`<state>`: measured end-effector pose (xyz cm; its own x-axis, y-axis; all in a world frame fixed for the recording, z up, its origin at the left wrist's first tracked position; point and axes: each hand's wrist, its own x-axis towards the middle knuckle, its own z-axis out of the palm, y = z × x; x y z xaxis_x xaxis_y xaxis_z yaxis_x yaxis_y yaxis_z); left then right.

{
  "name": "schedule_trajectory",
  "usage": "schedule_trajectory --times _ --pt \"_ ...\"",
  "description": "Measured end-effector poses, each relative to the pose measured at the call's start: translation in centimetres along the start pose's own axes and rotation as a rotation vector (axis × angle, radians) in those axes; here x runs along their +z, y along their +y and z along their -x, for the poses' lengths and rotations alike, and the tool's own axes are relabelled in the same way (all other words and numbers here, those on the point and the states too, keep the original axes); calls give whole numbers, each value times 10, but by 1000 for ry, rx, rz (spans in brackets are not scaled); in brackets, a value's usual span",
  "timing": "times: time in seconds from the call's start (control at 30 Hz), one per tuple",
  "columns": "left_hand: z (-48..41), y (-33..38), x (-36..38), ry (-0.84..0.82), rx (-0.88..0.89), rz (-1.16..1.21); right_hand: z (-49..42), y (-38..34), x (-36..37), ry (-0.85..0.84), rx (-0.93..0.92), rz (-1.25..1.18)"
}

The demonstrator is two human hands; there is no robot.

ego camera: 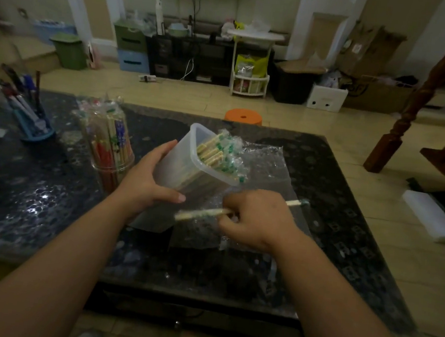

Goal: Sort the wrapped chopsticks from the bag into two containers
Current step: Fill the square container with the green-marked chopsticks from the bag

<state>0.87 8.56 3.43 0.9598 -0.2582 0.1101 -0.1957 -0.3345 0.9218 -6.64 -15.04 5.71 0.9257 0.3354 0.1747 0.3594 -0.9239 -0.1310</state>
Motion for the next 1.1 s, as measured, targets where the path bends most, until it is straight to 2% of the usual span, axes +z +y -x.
schedule_trajectory --times 0.1,0.23,0.33,0.4,0.47,0.57,0.6,0.63,0.7,0.93,1.1 --pt "0 0 -2 0 -7 26 -6 11 0 39 -44 15" --pt "1 0 -2 -13 3 20 -9 26 9 333 -24 140" --pt "1 -1 -4 -8 1 20 -9 30 10 379 23 176" --pt "1 -1 -4 -2 -3 12 -9 34 8 509 67 152" --pt "1 -1 -5 1 -1 4 -10 33 3 648 122 11" --pt "2 -2 -5 1 -1 3 -11 32 -10 790 272 -512" --pt "1 -3 -5 1 -1 0 -11 29 -15 823 282 -588" --pt "1 -3 -5 -1 1 -6 -9 25 -20 838 280 -539" --pt "0 -3 -5 -7 2 -16 -9 20 -25 874 275 -589" --pt "0 0 -4 -46 -8 -20 -13 4 -46 959 345 -1194" --pt "0 2 -4 -84 0 -18 -14 2 -58 1071 405 -1188"
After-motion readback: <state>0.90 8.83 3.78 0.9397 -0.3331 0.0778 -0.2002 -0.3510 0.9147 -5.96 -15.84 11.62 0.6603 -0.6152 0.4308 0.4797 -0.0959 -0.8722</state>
